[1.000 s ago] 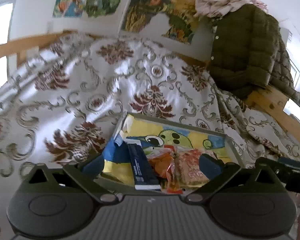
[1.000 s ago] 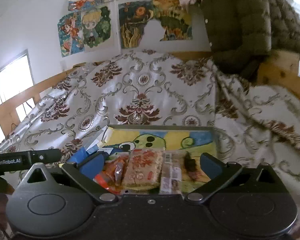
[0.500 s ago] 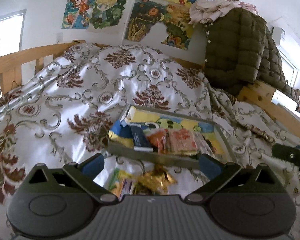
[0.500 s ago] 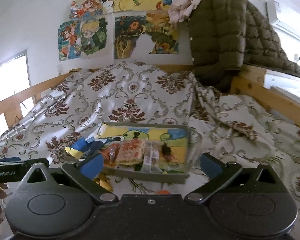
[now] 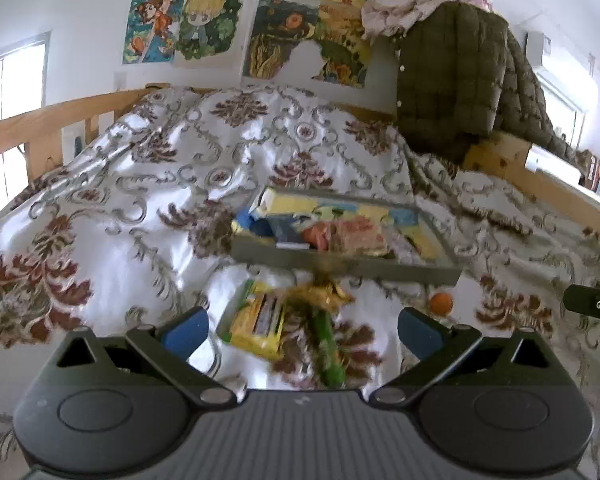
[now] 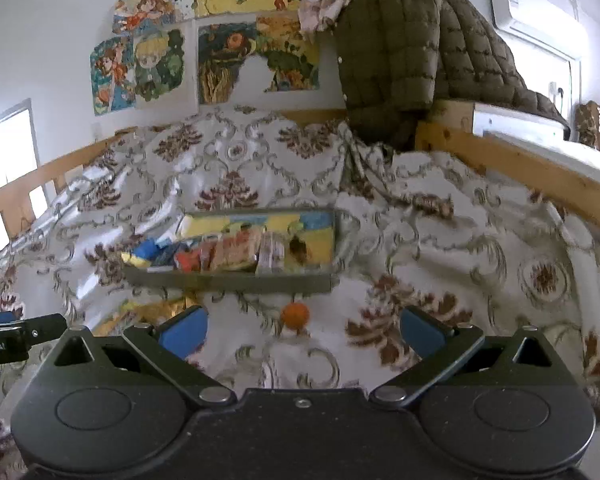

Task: Organize snacks
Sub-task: 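Raise both tools away from the tray above the remaining snacks, then grasp the yellow bar with the left tool while the right tool grasps the green stick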

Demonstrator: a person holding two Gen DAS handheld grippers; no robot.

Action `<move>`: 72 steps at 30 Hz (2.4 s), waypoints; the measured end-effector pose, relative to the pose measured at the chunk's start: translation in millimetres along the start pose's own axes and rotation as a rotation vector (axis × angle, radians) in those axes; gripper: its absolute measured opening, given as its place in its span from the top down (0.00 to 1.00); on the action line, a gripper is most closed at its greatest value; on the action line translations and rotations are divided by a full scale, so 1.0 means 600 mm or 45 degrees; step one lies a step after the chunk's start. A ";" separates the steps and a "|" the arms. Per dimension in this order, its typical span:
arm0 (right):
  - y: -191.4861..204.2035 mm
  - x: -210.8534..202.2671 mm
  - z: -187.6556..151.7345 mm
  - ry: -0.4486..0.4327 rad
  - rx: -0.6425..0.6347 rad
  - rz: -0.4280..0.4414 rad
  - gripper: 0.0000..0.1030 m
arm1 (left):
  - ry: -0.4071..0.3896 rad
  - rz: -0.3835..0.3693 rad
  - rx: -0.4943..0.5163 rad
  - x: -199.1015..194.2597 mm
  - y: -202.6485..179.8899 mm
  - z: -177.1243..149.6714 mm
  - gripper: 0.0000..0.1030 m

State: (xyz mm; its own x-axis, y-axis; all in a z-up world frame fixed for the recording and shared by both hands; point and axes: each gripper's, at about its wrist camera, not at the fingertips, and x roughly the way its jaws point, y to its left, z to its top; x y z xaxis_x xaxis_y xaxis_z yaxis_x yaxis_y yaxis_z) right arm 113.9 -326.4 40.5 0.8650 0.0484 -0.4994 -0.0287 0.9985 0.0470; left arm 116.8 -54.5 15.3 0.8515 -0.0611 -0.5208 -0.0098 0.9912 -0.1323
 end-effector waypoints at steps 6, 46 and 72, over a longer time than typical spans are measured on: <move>0.010 -0.010 -0.045 0.059 0.017 0.008 0.01 | 0.072 0.054 0.016 -0.015 0.014 -0.033 0.00; 0.248 0.152 0.002 0.233 -0.214 0.214 0.01 | 0.259 0.105 0.332 0.066 0.147 0.106 0.00; 0.238 0.311 -0.093 0.314 -0.171 0.379 0.59 | 0.318 -0.181 0.419 0.273 0.068 0.049 0.08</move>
State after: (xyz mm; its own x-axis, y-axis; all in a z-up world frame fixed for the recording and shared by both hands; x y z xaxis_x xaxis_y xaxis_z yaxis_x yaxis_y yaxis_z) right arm 243.5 -173.0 -94.1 0.6633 0.3243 -0.6745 -0.3388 0.9337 0.1157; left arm 271.2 -20.8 -50.7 0.6788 -0.1861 -0.7104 0.3004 0.9531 0.0373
